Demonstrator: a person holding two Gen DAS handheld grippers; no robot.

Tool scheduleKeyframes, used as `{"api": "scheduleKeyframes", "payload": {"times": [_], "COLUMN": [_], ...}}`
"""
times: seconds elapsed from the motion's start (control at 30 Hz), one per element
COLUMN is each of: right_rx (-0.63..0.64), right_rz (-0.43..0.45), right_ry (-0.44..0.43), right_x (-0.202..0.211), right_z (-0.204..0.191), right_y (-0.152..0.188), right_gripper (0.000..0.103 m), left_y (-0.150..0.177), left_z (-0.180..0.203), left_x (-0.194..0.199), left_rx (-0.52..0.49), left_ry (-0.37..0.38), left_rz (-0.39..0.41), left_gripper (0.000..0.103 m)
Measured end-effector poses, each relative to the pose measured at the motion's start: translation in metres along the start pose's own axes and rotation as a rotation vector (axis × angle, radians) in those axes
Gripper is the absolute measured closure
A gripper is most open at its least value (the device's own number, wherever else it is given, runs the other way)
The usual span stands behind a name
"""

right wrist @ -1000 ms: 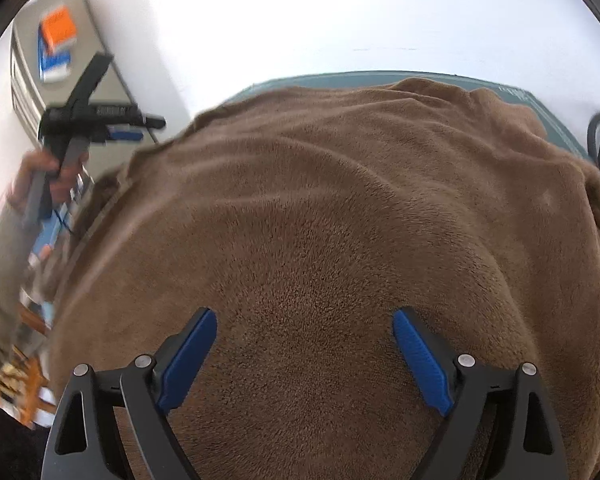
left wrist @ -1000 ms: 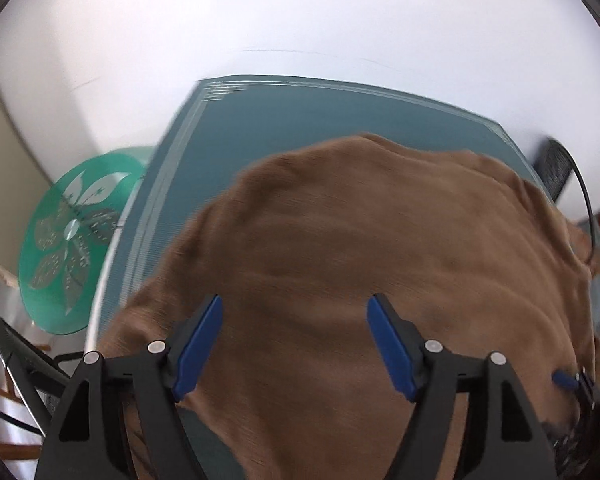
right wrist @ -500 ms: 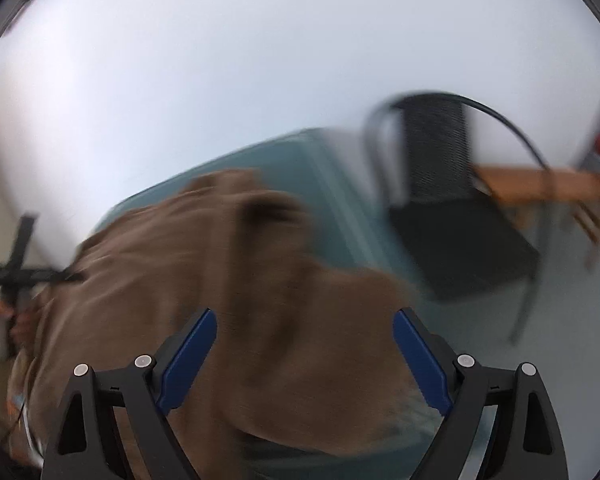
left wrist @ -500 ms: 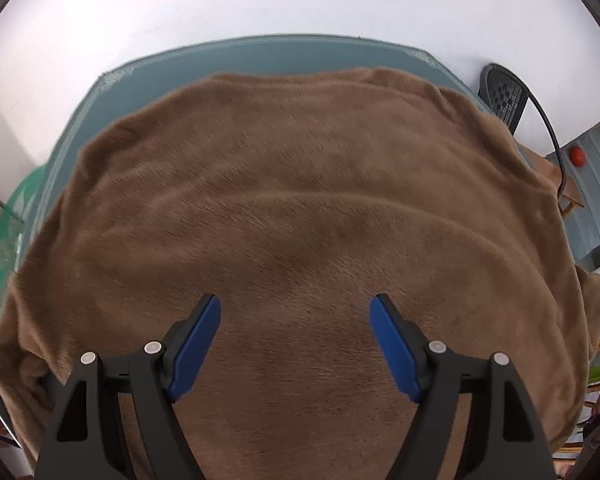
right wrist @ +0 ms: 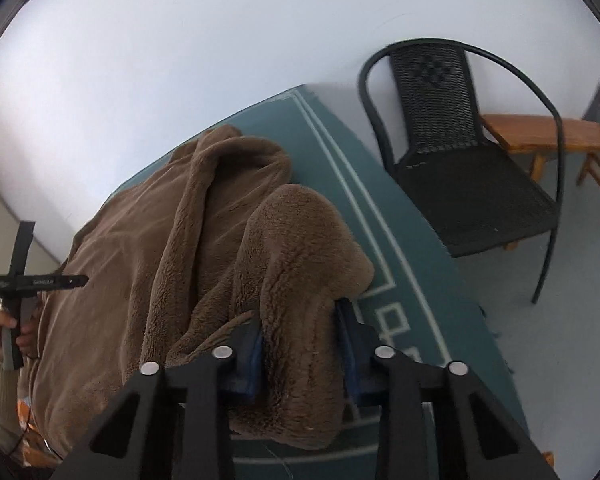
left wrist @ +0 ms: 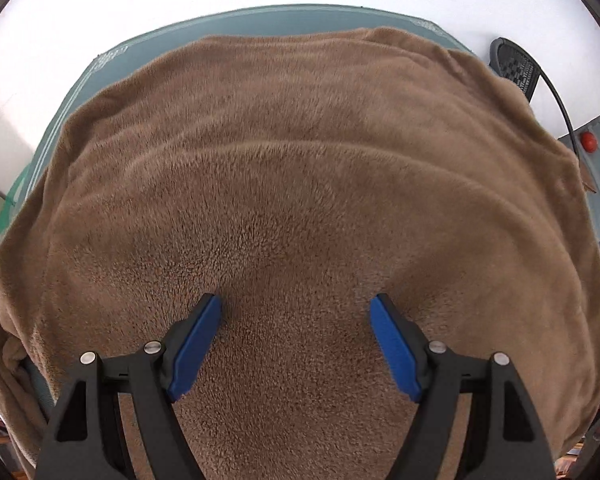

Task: Fold clothes
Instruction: 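Grasp a blanket corner with the right gripper and lift it high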

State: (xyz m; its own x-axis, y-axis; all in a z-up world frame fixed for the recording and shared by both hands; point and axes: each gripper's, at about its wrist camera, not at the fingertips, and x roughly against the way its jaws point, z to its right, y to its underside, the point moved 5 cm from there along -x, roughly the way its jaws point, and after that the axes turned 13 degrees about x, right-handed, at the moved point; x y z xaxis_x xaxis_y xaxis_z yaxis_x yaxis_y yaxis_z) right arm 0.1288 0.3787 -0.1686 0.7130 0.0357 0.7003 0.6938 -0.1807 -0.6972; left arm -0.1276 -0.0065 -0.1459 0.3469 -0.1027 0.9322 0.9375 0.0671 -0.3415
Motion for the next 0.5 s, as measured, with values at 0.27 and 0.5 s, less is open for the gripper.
{"api": "scheduleKeyframes", "payload": {"times": [0.27,0.5], "right_rx": [0.028,0.027], "right_rz": [0.263,0.439], "right_ry": [0.186,0.370], "right_x": [0.077,0.138], "right_z": [0.037,0.073], "right_y": [-0.074,-0.137], "right_gripper": [0.085,0.085], "left_y": [0.000,0.002], "left_z": [0.000,-0.002], "left_x": [0.000,0.001], "left_rx": [-0.009,-0.015], "left_ry": [0.005,0.008], "left_rz": [0.010,0.027], "left_gripper": [0.018,0.015]}}
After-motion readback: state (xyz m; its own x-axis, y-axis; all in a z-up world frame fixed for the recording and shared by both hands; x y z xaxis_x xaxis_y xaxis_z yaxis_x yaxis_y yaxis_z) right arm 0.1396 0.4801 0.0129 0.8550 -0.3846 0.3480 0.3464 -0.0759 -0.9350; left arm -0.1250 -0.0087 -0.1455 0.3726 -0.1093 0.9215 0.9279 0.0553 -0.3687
